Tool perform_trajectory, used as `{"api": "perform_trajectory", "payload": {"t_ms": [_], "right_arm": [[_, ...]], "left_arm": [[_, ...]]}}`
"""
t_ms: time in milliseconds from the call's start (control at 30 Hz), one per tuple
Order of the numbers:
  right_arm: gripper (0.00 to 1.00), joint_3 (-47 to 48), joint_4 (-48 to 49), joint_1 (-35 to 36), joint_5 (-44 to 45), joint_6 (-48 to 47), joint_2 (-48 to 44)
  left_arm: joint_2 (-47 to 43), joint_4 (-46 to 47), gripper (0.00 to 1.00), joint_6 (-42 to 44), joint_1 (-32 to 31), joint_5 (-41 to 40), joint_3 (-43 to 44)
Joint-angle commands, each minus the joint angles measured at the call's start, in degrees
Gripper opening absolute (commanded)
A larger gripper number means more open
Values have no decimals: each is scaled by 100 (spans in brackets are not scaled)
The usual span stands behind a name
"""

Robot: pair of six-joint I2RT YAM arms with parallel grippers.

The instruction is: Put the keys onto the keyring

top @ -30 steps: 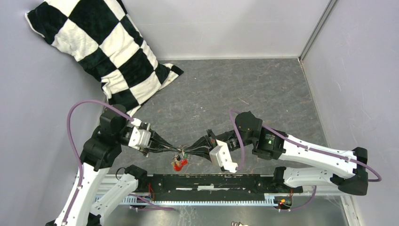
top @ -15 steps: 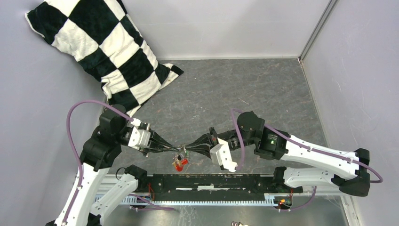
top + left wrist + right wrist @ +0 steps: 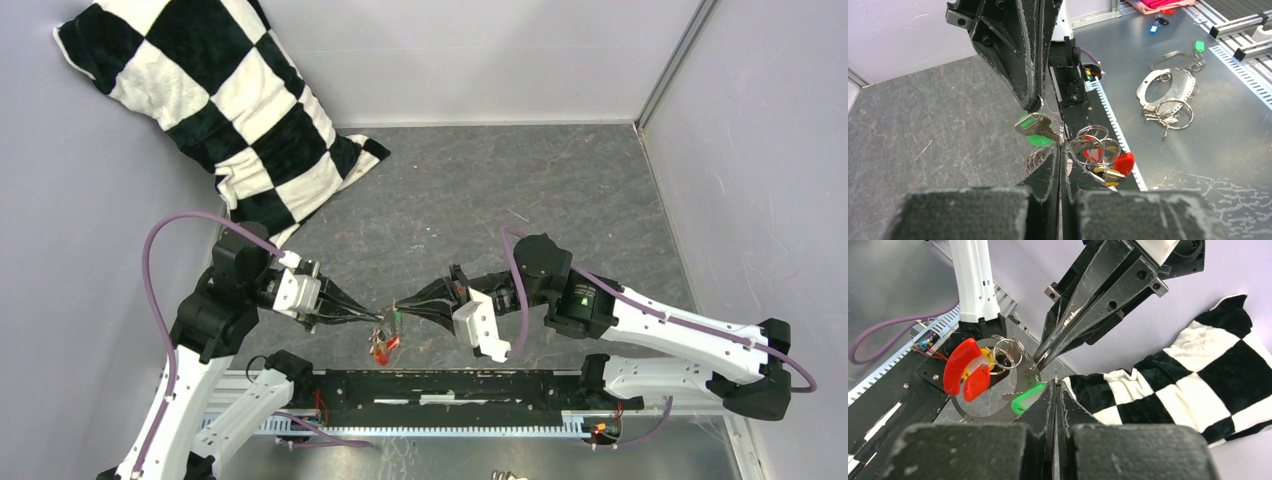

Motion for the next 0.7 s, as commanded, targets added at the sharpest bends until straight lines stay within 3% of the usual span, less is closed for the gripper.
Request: {"api": "perform_trajectory", "payload": {"t_ms": [0, 667], "right_arm": [[0, 48, 244, -14, -211, 104, -7], [0, 83, 332, -4, -568, 289, 178]], "left_arm": [[19, 102, 2, -183, -22, 96, 39], [-2, 104, 2, -207, -16, 9, 40]]}}
